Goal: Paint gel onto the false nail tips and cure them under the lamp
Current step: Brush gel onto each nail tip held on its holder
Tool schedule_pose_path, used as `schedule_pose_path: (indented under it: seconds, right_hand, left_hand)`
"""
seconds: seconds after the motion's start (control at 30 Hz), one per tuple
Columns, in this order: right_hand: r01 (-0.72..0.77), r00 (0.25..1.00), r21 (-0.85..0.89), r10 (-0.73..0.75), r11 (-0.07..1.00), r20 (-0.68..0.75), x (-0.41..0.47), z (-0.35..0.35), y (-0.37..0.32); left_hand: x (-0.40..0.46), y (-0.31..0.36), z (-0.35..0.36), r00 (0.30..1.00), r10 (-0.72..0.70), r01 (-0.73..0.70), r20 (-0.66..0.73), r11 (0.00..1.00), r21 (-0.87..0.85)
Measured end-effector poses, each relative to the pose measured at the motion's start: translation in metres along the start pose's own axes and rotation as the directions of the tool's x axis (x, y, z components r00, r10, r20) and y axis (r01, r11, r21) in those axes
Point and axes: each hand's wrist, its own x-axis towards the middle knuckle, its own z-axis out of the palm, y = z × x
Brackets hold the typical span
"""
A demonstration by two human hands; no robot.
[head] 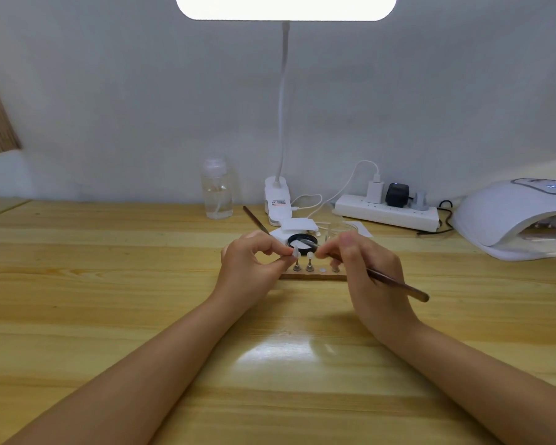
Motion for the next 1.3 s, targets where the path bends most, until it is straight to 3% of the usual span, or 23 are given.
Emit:
schedule_pose_path:
  seconds: [0.13,0.27,0.43,0.53,0.6,0.73,0.83,0.97,1.17,1.3]
  right_hand:
    - [-0.129,0.992,0.109,0.127,0.986,0.026,-0.0029,0.0019,0.0017]
    - [-0.020,1.000,-0.018,0.020,1.000,0.001,-0.0003,0.0007,0.0013]
    - [-0.129,0.992,0.076,0.129,0.989,0.002,-0.0018,0.0022,0.0012]
    - [-0.029,1.000,-0.023,0.029,0.999,-0.003,-0.0001,0.0007,0.0016]
    - [-0.037,0.999,-0.071,0.040,0.997,0.037,0.0003,0.0007,0.0032]
    - [-0.085,0.996,0.030,0.085,0.996,-0.002,-0.0013,0.0014,0.0023]
    - [-0.003,1.000,-0.077,0.003,0.997,0.005,0.0011,0.0011,0.0010]
    - [-0.127,0.992,-0.016,0.127,0.992,0.022,-0.0013,0.0017,0.0013]
    - [-0.024,0.999,-0.107,0.028,0.994,0.028,0.0005,0.0005,-0.0004]
    - [-0.092,0.996,0.013,0.092,0.996,0.010,-0.0019,0.0007,0.0015]
  left_hand:
    - [-0.0006,0.0005,-0.0006,1.000,-0.011,0.011,-0.005,1.000,-0.016]
    - [-0.0008,0.0005,-0.0009,1.000,-0.015,0.015,-0.002,1.000,-0.017]
    - [-0.0007,0.0011,-0.0011,1.000,-0.023,0.023,-0.001,1.000,-0.011]
    - [-0.0008,0.0004,-0.0010,1.000,-0.017,0.017,0.004,1.000,-0.006]
    - [-0.0008,-0.0003,-0.0006,1.000,-0.017,0.017,-0.003,1.000,-0.006]
    - [-0.0006,0.0002,-0.0004,1.000,-0.014,0.014,0.002,1.000,-0.007]
    - [-0.0003,0.0010,-0.0006,1.000,-0.009,0.009,0.004,1.000,-0.001]
    - [-0.0001,0.0005,-0.0004,1.000,-0.017,0.017,0.006,1.000,-0.003]
    - [-0.0007,0.0013,-0.0009,1.000,-0.009,0.009,0.015,1.000,0.002]
    - [-0.0009,0.0014,-0.0008,1.000,-0.009,0.009,0.015,1.000,-0.003]
